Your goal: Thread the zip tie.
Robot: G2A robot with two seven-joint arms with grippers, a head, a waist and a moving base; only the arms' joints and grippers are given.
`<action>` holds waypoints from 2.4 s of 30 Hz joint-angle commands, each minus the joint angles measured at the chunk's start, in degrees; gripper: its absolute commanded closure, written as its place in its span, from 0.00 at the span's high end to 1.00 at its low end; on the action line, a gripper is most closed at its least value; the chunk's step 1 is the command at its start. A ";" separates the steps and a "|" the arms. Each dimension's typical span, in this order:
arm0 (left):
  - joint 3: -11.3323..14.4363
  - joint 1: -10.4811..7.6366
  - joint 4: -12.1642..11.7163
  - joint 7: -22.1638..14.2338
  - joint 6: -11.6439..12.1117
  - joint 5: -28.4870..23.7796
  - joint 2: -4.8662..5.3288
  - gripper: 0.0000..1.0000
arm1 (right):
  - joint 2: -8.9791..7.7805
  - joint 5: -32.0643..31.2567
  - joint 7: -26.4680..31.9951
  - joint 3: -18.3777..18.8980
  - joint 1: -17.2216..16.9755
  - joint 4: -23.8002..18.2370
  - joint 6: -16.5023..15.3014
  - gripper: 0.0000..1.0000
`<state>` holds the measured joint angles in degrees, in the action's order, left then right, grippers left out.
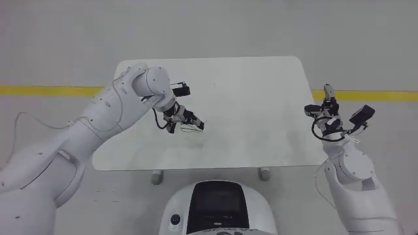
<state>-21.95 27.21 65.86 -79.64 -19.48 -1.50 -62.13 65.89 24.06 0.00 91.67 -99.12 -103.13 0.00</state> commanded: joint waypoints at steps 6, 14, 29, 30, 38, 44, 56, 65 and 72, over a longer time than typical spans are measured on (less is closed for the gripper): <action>1.66 -0.57 -1.80 0.00 0.00 0.17 -0.43 1.00 | 0.00 0.00 0.00 0.00 0.00 0.00 0.00 1.00; 11.18 -6.30 -9.62 0.00 0.00 -7.10 -3.36 1.00 | 0.00 0.00 0.00 0.00 0.00 0.00 0.00 1.00; 11.87 -6.31 -11.09 3.76 0.00 -8.52 -4.17 1.00 | 0.00 0.00 0.00 0.00 0.00 0.00 0.00 1.00; 11.90 -6.21 -11.38 4.28 0.00 -8.96 -4.46 1.00 | 0.00 0.00 0.00 0.00 0.00 0.00 0.00 1.00; 12.21 -6.28 -13.92 5.63 0.00 -10.44 -5.78 1.00 | 0.00 0.00 0.00 0.00 0.00 0.00 0.00 1.00; 12.15 -5.73 -14.92 6.77 0.00 -10.56 -5.78 1.00 | 0.00 0.00 0.00 0.00 0.00 0.00 0.00 1.00; 12.21 -6.94 -19.87 4.55 0.00 -10.70 -7.41 1.00 | 0.00 0.00 0.00 0.00 0.00 0.00 0.00 1.00; 12.21 -6.38 -20.17 5.30 0.00 -10.06 -7.72 1.00 | 0.00 0.00 0.00 0.00 0.00 0.00 0.00 1.00; 12.21 -6.35 -20.06 5.83 0.00 -9.79 -7.73 1.00 | 0.00 0.00 0.00 0.00 0.00 0.00 0.00 1.00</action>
<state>-9.74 20.83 45.70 -74.34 -19.48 -11.56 -69.85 65.89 24.06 0.00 91.67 -99.12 -103.13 0.00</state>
